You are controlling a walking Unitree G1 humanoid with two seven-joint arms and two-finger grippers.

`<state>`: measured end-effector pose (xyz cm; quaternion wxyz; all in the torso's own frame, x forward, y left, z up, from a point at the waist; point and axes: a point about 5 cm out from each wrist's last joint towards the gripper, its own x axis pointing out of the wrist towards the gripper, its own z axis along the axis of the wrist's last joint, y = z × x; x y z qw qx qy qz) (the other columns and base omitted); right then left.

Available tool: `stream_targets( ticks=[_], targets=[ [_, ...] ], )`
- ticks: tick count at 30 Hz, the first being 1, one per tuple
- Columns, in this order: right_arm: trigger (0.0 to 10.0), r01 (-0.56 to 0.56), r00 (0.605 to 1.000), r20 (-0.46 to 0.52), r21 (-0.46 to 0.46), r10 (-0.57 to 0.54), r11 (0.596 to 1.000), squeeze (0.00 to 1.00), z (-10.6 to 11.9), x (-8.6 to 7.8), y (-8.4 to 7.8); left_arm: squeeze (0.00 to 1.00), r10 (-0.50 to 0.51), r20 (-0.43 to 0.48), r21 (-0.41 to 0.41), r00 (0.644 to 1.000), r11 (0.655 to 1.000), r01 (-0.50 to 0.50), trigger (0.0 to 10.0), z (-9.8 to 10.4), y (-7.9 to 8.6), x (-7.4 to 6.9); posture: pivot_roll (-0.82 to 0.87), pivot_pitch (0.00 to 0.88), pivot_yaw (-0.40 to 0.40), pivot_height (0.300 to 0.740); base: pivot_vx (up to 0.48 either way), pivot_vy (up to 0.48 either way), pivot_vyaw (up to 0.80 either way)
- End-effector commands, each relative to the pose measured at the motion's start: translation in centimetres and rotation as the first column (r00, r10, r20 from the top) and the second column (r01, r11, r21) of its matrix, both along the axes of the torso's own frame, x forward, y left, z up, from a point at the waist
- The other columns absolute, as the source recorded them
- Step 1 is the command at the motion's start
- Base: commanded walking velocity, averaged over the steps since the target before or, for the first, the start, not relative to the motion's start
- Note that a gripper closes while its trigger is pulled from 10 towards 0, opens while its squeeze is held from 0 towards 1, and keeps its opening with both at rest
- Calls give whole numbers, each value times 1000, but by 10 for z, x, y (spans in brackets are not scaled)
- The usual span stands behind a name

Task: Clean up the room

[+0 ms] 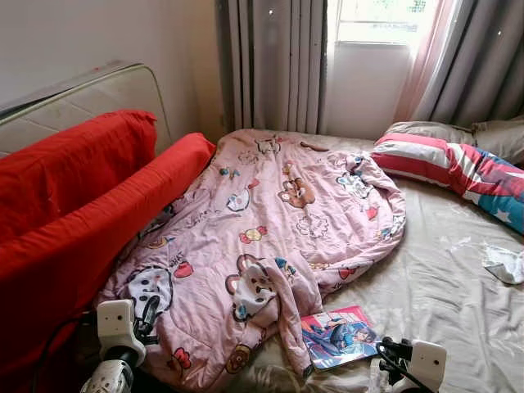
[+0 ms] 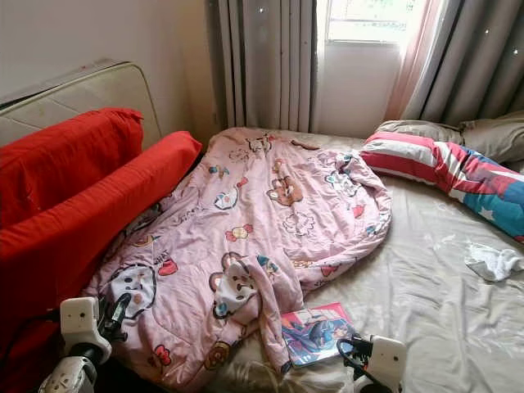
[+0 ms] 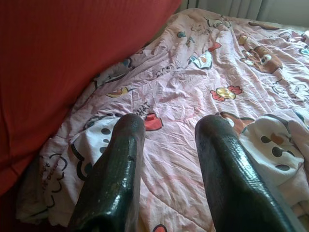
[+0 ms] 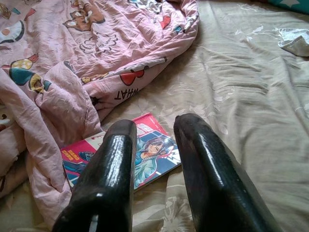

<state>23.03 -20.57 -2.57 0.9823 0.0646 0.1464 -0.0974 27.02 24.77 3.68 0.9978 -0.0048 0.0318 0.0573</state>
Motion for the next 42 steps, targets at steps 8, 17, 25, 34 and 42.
stream_targets(
  ticks=[8, 17, 25, 34, 42],
  targets=[
    [10000, -141, 971, 180, -88, 155, 986, 0, 38, 28, 6, 0, -21, 220, 111, 975, 994, -3, 10000, 42, -24, -29, 50, 0, -73, 740, 0, 0, 0],
    [10000, -97, 983, 150, -61, 106, 993, 0, 31, 16, 4, 0, -40, 174, 113, 984, 993, 20, 10000, 49, -27, -33, 50, 20, -44, 740, 0, 0, 0],
    [10000, -21, 993, 120, 8, 20, 1000, 0, 18, 2, 12, 0, -130, 160, 157, 979, 982, 105, 10000, 61, -29, -23, 54, 28, 28, 740, 0, 0, 0],
    [10000, 9, 989, 149, 15, -12, 1000, 0, 22, -2, 19, 0, -152, 132, 172, 980, 977, 128, 10000, 64, -26, -10, -15, 28, 51, 740, 0, 0, 0],
    [10000, -5, 985, 173, -78, 18, 997, 0, 32, 2, 5, 0, -131, 104, 134, 986, 984, 117, 10000, 52, -33, -14, -29, 42, 35, 740, 0, 0, 0]
  ],
)
